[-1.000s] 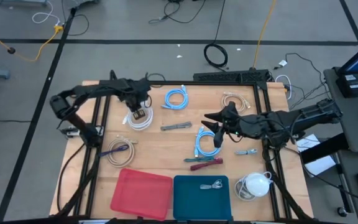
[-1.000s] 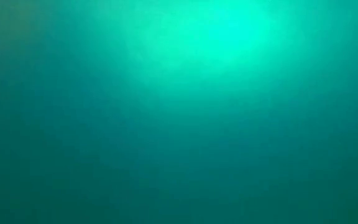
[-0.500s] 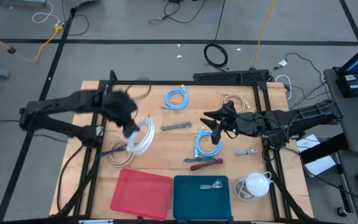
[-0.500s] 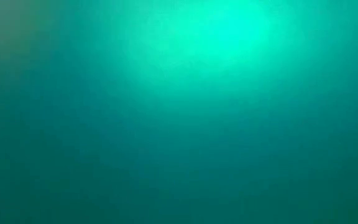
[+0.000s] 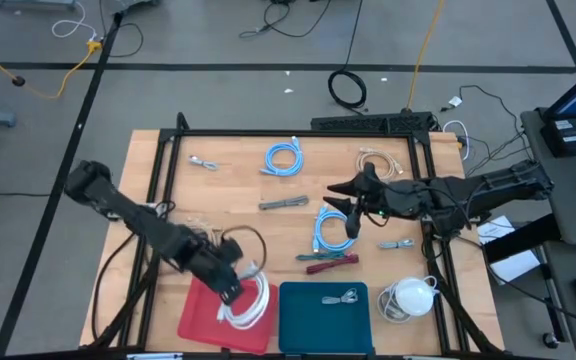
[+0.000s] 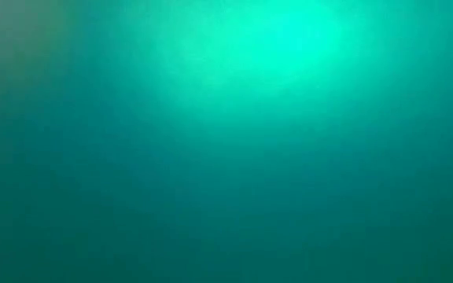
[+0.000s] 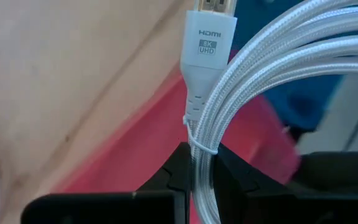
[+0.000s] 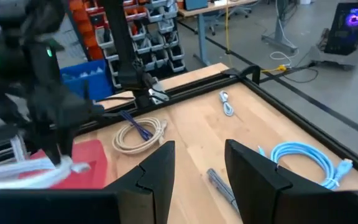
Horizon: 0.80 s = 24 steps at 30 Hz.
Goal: Pick & Place USB Port
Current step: Put the white HDMI cable into the red bin
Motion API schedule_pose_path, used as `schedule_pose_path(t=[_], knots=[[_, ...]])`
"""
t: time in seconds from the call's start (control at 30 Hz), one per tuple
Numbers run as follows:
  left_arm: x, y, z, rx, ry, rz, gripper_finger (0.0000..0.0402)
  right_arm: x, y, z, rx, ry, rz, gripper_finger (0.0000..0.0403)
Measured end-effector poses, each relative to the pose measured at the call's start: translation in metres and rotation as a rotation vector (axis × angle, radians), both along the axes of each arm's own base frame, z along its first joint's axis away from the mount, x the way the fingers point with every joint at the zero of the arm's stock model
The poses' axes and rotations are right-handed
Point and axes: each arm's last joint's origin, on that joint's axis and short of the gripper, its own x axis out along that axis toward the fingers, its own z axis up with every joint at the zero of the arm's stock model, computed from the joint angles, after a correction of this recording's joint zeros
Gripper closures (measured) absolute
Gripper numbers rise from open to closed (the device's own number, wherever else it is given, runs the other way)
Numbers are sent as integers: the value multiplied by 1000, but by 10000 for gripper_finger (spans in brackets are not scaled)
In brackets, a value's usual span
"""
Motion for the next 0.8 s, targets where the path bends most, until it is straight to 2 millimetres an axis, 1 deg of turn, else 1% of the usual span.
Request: schedule_pose_path(t=[0.13, 0.3, 0.4, 0.53, 0.57, 0.6, 0.67, 0.8], knots=[[4, -19, -27, 4, 112, -29, 365, -2, 3, 1, 14, -2, 32, 271], [2, -34, -46, 10, 201, -48, 365, -3, 9, 0, 14, 3, 58, 271], [0, -39, -57, 36, 254, -33, 365, -4, 12, 1, 17, 0, 70, 271], [-1, -42, -67, 21, 333, -44, 365, -5, 15, 1, 10, 3, 86, 271], [0, -41, -69, 26, 343, -30, 359, -5, 16, 1, 9, 2, 88, 271], [0, -41, -70, 28, 346, -16, 345, -5, 16, 1, 8, 3, 91, 271], [1, -39, -69, 31, 336, 7, 303, -5, 17, 1, 7, 3, 94, 271], [4, -29, -59, -4, 323, 37, 218, -5, 17, 1, 10, 3, 95, 271]])
